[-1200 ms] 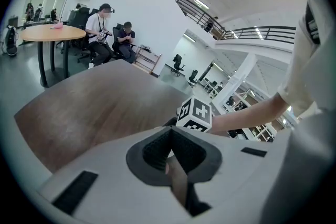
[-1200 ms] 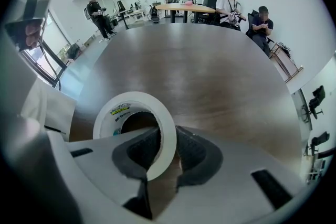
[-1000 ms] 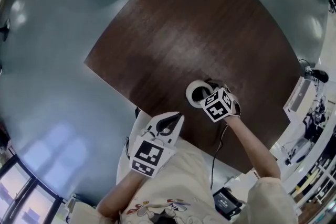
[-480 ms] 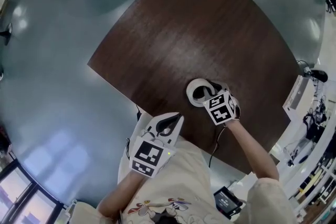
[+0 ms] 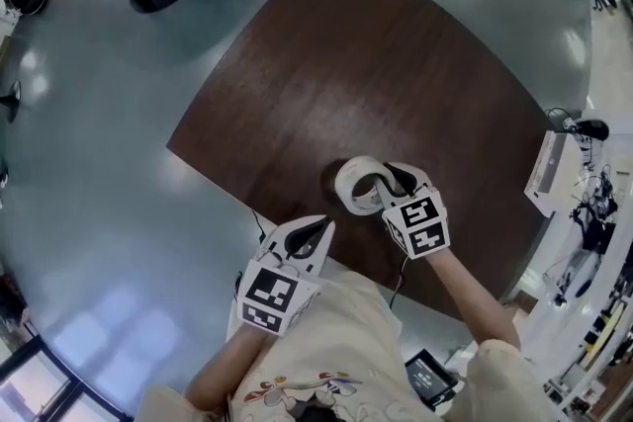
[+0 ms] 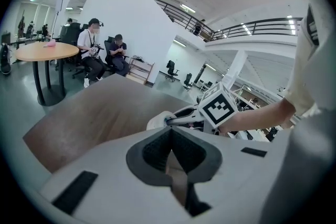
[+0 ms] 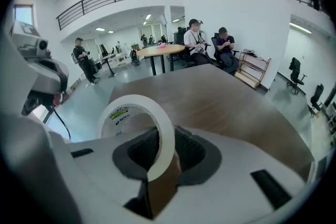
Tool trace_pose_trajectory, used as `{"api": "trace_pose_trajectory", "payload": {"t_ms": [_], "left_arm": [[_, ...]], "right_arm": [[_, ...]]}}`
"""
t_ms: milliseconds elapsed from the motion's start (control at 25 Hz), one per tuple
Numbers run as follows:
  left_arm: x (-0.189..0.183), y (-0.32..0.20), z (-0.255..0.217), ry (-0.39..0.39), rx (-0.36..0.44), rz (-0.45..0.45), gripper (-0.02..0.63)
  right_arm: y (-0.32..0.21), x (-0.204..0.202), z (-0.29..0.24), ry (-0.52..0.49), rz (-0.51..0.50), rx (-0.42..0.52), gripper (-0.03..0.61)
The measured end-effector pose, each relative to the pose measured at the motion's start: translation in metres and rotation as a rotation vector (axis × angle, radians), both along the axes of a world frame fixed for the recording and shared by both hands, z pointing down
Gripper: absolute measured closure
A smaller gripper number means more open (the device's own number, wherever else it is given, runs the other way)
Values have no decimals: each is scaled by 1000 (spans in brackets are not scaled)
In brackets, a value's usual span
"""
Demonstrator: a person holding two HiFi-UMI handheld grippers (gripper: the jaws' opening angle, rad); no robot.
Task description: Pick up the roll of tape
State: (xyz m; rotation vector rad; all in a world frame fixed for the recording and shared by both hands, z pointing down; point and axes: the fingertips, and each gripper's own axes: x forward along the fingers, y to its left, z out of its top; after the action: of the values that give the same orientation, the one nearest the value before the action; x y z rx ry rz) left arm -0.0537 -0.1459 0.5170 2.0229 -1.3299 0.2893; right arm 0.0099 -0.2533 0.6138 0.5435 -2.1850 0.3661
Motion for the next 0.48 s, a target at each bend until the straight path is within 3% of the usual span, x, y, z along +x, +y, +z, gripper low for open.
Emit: {"api": "trace_pose_trajectory", "payload": {"t_ms": [480], "left_arm": [[-14,-5,-63,14,108,-4,609]], "right_arm": [[11,20,-144,-332,202,22,491]]}}
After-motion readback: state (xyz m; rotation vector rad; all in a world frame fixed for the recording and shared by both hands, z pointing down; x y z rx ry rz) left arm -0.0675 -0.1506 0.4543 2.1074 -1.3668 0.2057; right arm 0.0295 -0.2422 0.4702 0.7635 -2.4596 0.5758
